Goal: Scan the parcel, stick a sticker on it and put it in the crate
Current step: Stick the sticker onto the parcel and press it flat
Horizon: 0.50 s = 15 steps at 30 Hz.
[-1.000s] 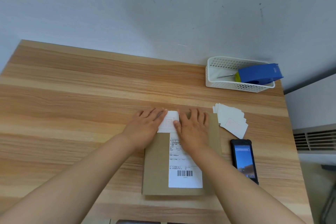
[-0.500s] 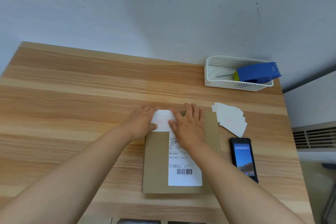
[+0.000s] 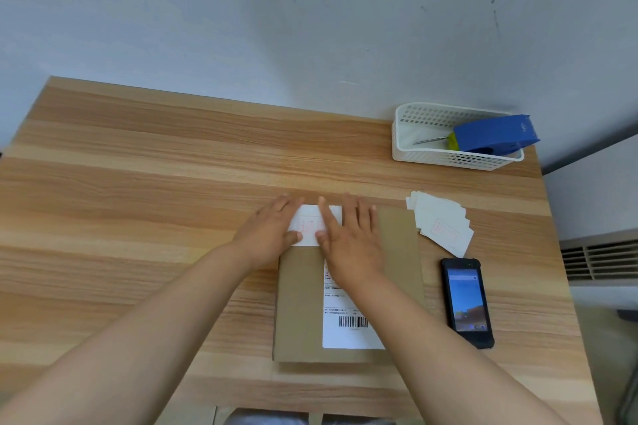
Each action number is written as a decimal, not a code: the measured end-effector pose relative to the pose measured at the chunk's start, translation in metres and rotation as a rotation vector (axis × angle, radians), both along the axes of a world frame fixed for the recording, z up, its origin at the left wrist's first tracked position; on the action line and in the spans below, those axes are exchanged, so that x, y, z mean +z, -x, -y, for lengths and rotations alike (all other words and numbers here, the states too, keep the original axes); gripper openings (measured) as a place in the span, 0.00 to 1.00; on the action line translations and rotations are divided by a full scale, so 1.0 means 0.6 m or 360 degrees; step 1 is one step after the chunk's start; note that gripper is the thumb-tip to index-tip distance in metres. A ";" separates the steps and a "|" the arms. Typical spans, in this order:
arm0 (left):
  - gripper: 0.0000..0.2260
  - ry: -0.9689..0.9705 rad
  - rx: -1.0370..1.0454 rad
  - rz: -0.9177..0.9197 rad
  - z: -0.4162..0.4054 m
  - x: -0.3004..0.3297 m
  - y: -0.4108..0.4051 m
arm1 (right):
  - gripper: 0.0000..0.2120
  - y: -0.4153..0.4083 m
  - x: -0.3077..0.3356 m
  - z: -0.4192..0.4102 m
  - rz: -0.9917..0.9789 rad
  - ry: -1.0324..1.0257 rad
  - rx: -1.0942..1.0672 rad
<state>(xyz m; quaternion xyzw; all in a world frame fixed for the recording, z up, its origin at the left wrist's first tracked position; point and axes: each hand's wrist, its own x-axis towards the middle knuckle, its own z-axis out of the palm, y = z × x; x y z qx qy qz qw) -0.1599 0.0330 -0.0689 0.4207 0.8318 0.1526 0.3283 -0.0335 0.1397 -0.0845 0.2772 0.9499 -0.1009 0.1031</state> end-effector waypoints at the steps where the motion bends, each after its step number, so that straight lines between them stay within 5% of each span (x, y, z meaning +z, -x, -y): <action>1: 0.29 -0.0037 0.0005 -0.0044 0.004 -0.003 -0.004 | 0.31 -0.013 -0.004 -0.002 0.0001 -0.0031 -0.0017; 11: 0.26 -0.0197 0.0050 -0.0302 0.026 -0.033 -0.034 | 0.28 -0.072 -0.024 0.041 -0.0138 -0.0124 0.0030; 15: 0.27 -0.0312 0.0134 0.0013 0.026 -0.038 -0.023 | 0.27 -0.080 -0.020 0.038 -0.0131 -0.0200 0.0075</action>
